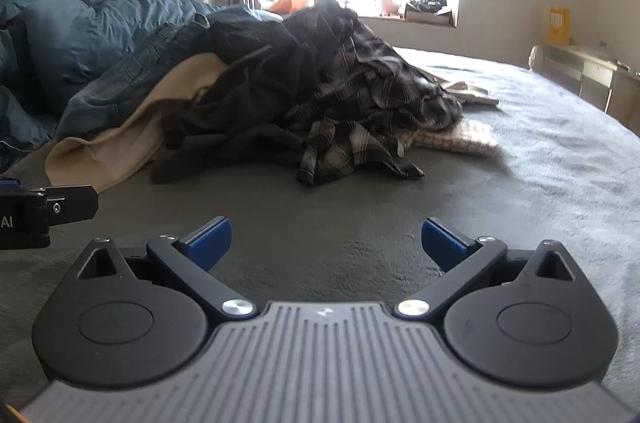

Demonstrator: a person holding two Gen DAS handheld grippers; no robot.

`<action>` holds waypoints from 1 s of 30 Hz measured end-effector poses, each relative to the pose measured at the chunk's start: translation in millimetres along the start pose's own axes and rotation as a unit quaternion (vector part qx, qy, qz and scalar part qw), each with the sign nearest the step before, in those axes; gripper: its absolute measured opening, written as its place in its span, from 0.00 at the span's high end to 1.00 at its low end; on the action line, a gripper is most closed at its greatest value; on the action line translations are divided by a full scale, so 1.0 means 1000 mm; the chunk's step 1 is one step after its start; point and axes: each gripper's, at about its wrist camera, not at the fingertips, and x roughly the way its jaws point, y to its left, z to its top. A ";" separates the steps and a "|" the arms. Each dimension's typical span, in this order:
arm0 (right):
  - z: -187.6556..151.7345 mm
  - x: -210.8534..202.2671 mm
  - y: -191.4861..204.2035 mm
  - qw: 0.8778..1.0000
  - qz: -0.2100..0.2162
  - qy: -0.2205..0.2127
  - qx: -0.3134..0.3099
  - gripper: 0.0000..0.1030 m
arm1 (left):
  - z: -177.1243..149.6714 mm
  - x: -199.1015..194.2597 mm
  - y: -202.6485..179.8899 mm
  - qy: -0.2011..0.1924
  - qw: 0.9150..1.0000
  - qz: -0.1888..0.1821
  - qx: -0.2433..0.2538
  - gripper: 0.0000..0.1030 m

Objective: Fold clothes

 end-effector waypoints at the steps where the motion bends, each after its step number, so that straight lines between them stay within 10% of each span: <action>1: 0.000 0.001 0.000 1.000 -0.001 0.002 0.001 0.01 | 0.001 -0.002 0.000 -0.002 1.000 0.000 0.000 0.00; 30: 0.008 -0.058 0.009 1.000 -0.024 -0.009 -0.007 0.01 | -0.005 -0.081 -0.008 -0.052 0.998 0.020 0.021 0.00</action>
